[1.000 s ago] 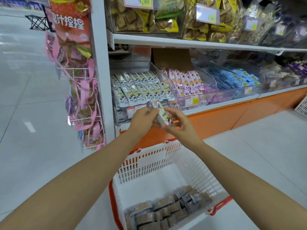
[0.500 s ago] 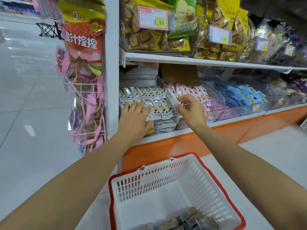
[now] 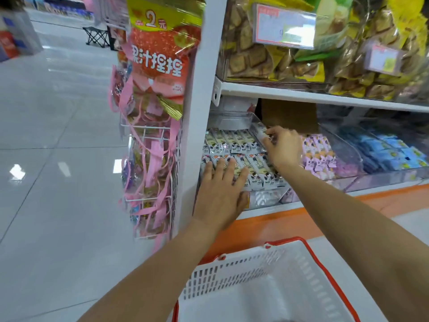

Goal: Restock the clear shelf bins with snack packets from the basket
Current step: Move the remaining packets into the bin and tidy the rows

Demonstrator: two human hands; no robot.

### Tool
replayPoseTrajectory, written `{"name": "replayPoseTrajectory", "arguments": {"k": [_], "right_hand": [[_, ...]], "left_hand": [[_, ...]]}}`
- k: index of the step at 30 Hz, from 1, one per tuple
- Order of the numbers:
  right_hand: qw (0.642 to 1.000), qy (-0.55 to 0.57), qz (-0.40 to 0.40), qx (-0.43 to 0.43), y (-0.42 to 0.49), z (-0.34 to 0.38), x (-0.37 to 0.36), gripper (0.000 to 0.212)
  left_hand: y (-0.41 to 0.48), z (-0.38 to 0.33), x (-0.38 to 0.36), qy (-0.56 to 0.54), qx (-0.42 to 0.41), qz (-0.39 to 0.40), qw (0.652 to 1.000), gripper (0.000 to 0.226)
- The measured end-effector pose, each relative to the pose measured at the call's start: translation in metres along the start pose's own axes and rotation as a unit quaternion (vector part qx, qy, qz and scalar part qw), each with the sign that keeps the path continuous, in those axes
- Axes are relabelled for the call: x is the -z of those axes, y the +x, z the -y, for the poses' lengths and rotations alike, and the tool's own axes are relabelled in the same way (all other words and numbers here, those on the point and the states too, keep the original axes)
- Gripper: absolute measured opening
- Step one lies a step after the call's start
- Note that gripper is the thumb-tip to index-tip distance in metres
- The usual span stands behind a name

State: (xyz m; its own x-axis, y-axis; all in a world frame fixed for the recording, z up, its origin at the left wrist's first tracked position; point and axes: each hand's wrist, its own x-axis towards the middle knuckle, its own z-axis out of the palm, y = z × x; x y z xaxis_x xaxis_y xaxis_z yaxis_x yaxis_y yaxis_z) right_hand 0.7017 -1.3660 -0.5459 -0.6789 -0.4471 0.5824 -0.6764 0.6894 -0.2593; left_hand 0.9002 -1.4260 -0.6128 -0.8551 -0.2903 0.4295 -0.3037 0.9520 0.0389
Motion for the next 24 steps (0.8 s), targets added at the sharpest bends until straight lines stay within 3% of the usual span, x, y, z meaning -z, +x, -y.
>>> {"name": "replayPoseTrajectory", "arguments": {"k": [13,21,24], "right_hand": [[0.997,-0.046,0.068,-0.008,0.009,0.003,-0.003,0.032],[0.993,0.072,0.076,0.047,-0.025,-0.01,0.025,0.025],[0.987,0.124,0.052,0.088,-0.048,-0.016,0.038,0.019]], "left_hand": [[-0.001,0.002,-0.005,0.009,0.0,-0.022,1.0,0.057],[-0.002,0.0,0.002,0.02,-0.003,-0.014,1.0,0.06],[-0.008,-0.006,0.01,0.04,-0.022,-0.058,0.997,0.062]]}}
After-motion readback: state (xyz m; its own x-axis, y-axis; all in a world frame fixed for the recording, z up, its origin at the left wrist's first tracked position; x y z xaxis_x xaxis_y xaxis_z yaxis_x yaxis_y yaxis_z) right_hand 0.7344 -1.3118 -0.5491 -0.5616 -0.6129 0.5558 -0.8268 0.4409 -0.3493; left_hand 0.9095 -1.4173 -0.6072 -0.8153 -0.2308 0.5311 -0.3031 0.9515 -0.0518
